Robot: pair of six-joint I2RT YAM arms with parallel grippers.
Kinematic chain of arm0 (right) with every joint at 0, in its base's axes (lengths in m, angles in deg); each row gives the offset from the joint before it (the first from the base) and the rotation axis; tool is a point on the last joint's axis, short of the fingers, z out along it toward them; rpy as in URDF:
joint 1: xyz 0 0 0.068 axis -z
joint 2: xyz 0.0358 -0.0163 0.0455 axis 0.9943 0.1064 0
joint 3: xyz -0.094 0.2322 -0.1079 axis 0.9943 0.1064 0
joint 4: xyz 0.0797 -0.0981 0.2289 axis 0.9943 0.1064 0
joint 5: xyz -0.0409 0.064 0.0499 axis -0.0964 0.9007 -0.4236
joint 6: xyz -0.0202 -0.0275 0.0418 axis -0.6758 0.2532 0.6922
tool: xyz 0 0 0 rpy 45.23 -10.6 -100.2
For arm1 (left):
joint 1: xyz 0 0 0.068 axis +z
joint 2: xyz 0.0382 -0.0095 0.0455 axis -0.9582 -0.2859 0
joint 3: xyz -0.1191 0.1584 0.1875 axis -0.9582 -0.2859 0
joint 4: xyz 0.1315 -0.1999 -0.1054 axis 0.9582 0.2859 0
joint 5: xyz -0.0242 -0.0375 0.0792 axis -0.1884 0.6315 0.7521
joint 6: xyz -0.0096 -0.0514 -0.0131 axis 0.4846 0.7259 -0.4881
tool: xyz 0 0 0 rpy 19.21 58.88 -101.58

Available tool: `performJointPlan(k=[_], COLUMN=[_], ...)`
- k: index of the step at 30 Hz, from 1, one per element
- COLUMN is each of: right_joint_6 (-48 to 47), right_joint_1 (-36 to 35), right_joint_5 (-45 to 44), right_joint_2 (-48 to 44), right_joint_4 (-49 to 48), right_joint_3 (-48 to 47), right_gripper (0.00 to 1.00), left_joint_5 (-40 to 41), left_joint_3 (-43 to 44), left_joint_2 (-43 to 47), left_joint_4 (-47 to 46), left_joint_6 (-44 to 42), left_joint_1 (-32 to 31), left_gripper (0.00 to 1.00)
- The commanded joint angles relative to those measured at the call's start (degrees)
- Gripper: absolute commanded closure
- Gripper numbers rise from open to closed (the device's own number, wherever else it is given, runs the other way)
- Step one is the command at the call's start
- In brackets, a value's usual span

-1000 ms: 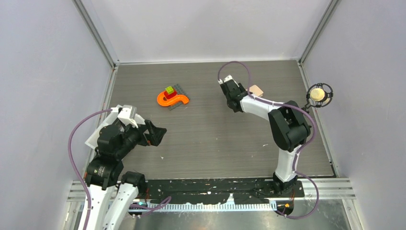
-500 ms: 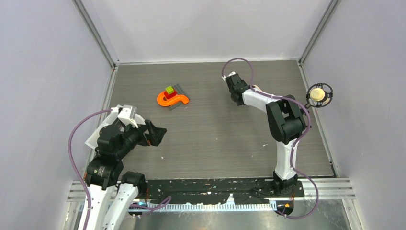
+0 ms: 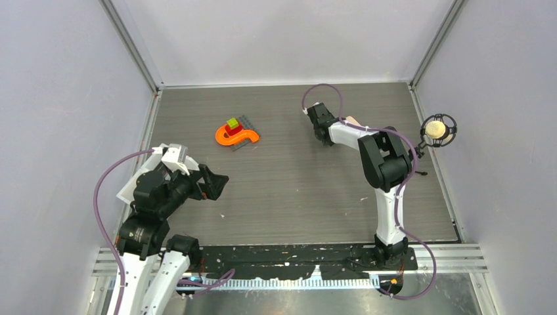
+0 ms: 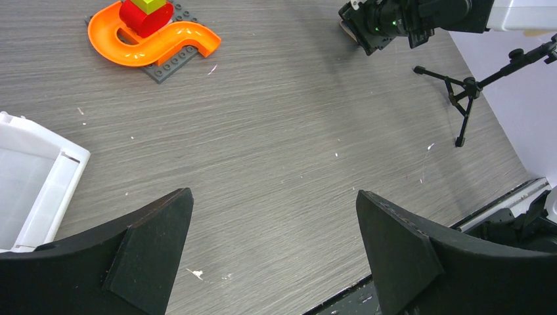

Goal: Take the credit cards out of the card holder
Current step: Move the card holder to the center of the board.

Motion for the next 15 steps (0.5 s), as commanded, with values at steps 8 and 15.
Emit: performJointPlan(k=[8,15], right_joint_6=[-2.23,-2.61], right_joint_1=[0.43,0.69], right_joint_5=[-4.65,-4.52], right_joint_2=[1.55,1.80], right_joint_4=[-3.34,-3.46], right_joint_3=[-2.80,-2.80], right_gripper=[0.69,0.87], left_joint_5=[-0.30,-0.39], left_joint_3=[1.12,1.17], left_joint_2=[-0.25,-0.36], left_joint_4=[-2.14,-2.19], left_joint_6=[-0.34,-0.34], left_joint_1=[0.20,0.24], left_gripper=[0.01,0.01])
